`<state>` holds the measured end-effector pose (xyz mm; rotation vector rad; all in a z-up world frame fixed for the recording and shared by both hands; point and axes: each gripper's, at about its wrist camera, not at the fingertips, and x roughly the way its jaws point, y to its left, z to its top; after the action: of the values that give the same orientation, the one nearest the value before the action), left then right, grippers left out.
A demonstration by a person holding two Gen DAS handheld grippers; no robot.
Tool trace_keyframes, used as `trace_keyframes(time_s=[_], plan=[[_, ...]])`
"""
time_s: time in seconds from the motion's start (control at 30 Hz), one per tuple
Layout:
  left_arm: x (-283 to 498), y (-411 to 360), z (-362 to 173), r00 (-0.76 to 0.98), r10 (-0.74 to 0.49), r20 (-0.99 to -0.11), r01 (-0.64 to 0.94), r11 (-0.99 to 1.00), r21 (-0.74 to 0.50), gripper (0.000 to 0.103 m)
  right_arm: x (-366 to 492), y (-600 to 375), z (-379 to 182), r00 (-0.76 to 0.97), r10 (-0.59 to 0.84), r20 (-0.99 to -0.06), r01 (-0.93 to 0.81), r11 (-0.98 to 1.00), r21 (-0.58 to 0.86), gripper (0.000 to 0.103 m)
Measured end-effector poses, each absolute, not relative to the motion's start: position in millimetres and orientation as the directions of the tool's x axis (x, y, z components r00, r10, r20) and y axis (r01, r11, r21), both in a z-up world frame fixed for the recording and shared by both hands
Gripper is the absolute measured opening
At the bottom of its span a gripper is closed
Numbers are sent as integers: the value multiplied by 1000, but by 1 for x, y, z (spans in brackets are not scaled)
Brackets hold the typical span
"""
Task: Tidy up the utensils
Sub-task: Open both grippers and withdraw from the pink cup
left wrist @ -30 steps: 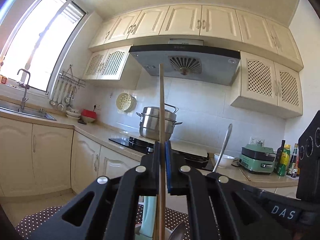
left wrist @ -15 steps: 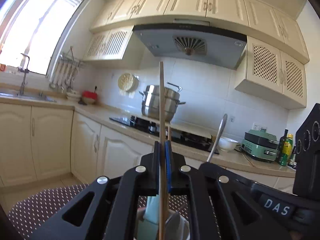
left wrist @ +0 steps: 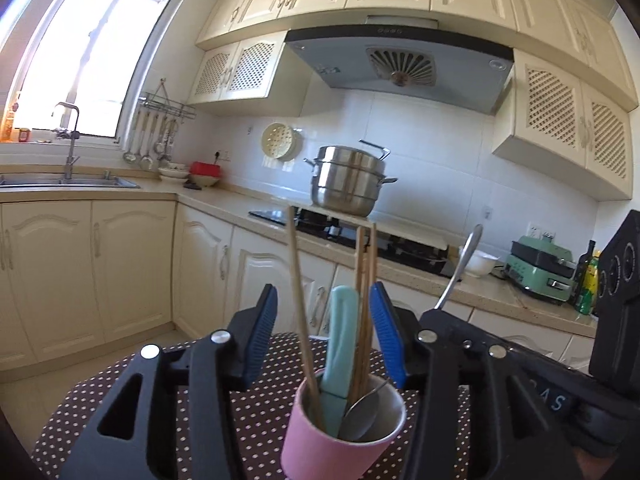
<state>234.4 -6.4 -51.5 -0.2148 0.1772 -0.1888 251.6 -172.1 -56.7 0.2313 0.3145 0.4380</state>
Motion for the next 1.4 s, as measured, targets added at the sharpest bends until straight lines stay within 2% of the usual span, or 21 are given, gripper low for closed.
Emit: trace_keyframes(time_s=[0.2, 0.53, 0.6, 0.67, 1.13, 1.4], plan=[[224, 3, -49, 965, -140, -222, 95, 975, -202, 57, 249, -166, -60, 858, 438, -270, -367, 888, 276, 9], [198, 9, -34, 969, -96, -228, 60, 985, -161, 59, 235, -166, -55, 874, 398, -279, -324, 904, 278, 10], [196, 9, -33, 969, -95, -227, 60, 985, -160, 61, 230, -165, -53, 876, 389, -286, -316, 910, 270, 25], [190, 9, -29, 970, -90, -226, 55, 986, -156, 62, 224, -165, -50, 884, 380, -273, -311, 913, 265, 29], [138, 4, -11, 976, -51, -213, 32, 995, -94, 71, 181, -170, -39, 890, 373, -261, -314, 918, 243, 29], [115, 2, -16, 967, -28, -254, 8, 997, -81, 73, 155, -174, -41, 890, 363, -275, -307, 924, 226, 29]])
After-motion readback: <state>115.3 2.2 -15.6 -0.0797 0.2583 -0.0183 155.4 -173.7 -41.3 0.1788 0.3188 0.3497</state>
